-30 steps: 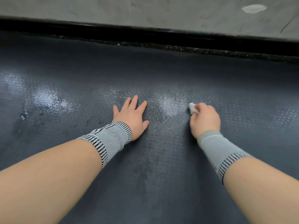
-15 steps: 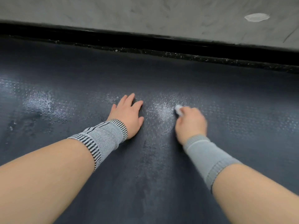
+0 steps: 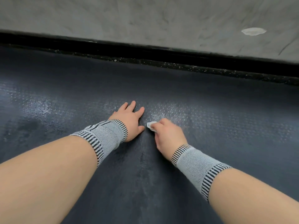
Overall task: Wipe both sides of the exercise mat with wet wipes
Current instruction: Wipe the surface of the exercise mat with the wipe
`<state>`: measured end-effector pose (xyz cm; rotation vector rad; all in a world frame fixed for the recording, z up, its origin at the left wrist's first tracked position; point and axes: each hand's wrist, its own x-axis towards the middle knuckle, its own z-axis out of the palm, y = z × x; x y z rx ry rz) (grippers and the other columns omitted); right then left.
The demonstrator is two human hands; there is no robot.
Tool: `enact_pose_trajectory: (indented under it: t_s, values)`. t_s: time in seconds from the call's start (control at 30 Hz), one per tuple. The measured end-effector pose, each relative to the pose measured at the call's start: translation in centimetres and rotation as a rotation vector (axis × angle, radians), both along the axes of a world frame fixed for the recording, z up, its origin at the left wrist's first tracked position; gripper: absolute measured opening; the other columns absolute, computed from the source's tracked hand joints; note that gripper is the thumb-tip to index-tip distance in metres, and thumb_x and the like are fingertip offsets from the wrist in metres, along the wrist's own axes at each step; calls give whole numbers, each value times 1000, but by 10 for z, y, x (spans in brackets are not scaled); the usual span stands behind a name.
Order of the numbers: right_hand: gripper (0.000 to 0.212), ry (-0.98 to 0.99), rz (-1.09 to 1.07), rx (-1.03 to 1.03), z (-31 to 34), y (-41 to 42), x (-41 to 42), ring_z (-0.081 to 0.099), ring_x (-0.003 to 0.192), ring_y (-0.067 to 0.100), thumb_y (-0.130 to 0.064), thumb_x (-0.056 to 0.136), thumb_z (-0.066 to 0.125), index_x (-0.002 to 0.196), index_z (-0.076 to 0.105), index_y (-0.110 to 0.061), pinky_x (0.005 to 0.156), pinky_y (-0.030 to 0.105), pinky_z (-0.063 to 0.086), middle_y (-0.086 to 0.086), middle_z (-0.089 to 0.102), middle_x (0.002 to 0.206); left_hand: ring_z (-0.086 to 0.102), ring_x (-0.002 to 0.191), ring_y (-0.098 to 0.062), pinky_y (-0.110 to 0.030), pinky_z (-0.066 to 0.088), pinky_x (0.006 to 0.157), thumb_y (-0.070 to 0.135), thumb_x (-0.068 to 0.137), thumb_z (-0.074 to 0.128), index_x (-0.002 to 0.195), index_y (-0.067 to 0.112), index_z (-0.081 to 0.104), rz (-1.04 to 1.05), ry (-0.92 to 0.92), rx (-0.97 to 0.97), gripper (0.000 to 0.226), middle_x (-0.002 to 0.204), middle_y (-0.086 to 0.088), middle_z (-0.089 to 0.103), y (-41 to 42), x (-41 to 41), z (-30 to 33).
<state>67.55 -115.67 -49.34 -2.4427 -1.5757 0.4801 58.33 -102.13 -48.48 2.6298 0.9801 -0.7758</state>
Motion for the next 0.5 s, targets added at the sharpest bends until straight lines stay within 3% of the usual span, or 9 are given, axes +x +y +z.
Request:
enact_pose_trajectory:
  t_s: [0.07, 0.2, 0.27, 0.4, 0.43, 0.5]
  values:
    - [34, -64, 11, -3, 1, 0, 27, 57, 98, 30, -15, 93, 44, 123, 57, -25, 81, 32, 45, 6, 52, 111, -4, 151, -28, -47, 19, 121, 55, 97, 43, 157, 31, 1, 0, 9, -2, 76, 164, -4, -10, 0, 1, 0]
    - [29, -138, -551, -72, 7, 0, 83, 57, 99, 30, -15, 93, 47, 120, 59, -15, 74, 28, 38, 10, 55, 111, -4, 151, -28, -48, 22, 120, 54, 98, 43, 156, 31, 2, 6, 14, -1, 75, 164, -4, -10, -1, 3, 1]
    - [32, -92, -469, -53, 6, 13, 62, 57, 102, 27, -17, 93, 47, 124, 57, -19, 76, 27, 37, 7, 54, 113, -4, 151, -28, -47, 21, 120, 54, 97, 44, 157, 31, 2, 11, 7, -2, 76, 164, -4, -9, -2, 4, 2]
    - [37, 14, 80, -10, 2, 20, 12, 56, 104, 27, -17, 95, 44, 130, 51, -25, 85, 31, 43, 4, 50, 117, -2, 151, -28, -42, 16, 122, 55, 96, 47, 157, 33, 5, 26, -5, 0, 77, 164, -3, -5, -2, 2, 8]
    - [37, -11, 108, 0, 1, 19, 21, 56, 104, 28, -16, 94, 44, 129, 53, -25, 85, 31, 43, 5, 50, 117, -2, 151, -28, -41, 16, 122, 55, 96, 47, 157, 33, 5, 25, -8, -2, 77, 164, -3, -4, -3, 3, 9]
    - [33, -102, -91, -5, 0, 19, 55, 56, 101, 30, -15, 93, 46, 124, 57, -21, 81, 30, 43, 7, 51, 114, -2, 151, -28, -43, 19, 121, 55, 96, 47, 156, 34, 7, 30, -17, -9, 76, 164, -2, -4, -3, 3, 9]
